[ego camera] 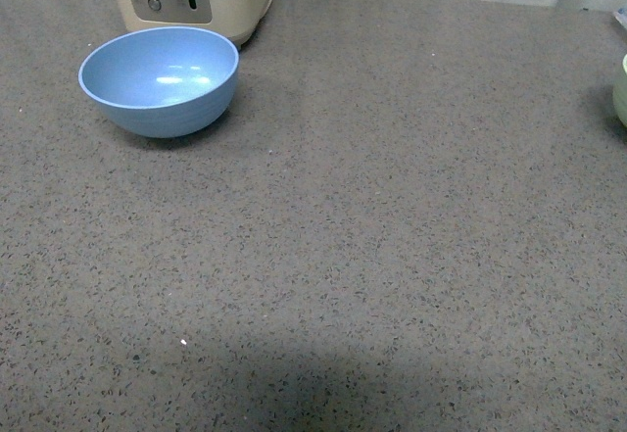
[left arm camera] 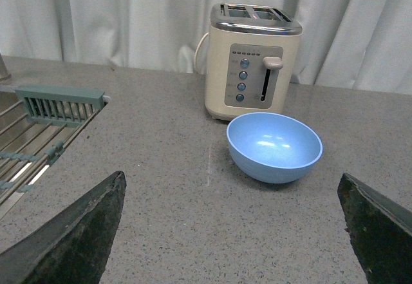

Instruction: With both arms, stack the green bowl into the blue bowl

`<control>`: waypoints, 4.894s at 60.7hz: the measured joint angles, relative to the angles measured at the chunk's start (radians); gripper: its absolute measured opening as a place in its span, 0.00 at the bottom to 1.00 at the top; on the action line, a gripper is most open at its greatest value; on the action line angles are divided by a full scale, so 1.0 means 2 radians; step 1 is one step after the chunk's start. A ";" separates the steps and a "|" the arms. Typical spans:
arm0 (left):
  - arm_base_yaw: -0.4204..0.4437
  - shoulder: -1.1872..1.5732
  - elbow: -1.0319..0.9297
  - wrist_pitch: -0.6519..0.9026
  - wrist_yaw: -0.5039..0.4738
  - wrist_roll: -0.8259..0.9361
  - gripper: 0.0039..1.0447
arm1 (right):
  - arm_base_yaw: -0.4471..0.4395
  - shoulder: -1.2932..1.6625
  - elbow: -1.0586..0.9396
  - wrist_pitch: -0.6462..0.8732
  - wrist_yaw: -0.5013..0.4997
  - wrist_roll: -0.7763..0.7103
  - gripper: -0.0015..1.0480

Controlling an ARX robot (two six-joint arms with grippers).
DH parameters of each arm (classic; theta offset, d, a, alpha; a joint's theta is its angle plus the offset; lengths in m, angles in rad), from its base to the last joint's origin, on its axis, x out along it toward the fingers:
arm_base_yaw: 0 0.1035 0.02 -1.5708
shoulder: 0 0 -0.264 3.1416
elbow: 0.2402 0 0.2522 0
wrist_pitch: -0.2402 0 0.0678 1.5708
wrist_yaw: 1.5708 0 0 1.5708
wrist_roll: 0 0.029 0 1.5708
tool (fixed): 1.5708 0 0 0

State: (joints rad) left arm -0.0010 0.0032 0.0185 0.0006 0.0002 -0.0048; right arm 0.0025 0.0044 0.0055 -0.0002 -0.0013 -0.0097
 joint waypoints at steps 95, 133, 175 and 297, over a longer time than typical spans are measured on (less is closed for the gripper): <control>-0.056 0.903 0.466 0.068 -0.026 -0.435 0.94 | 0.000 0.000 0.000 0.000 0.000 0.000 0.91; -0.055 0.930 0.473 0.065 -0.033 -0.430 0.26 | 0.000 0.000 0.000 0.000 0.000 0.000 0.91; -0.226 0.926 0.519 0.042 -0.013 -0.376 0.04 | 0.000 0.000 0.000 0.000 0.000 0.000 0.91; -0.002 0.480 0.063 0.403 -0.003 -0.008 0.03 | 0.000 0.000 0.000 0.000 0.000 0.000 0.91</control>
State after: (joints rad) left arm -0.0051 0.9623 0.1440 0.8066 -0.0063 -0.0200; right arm 0.0025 0.0044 0.0055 -0.0002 -0.0013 -0.0097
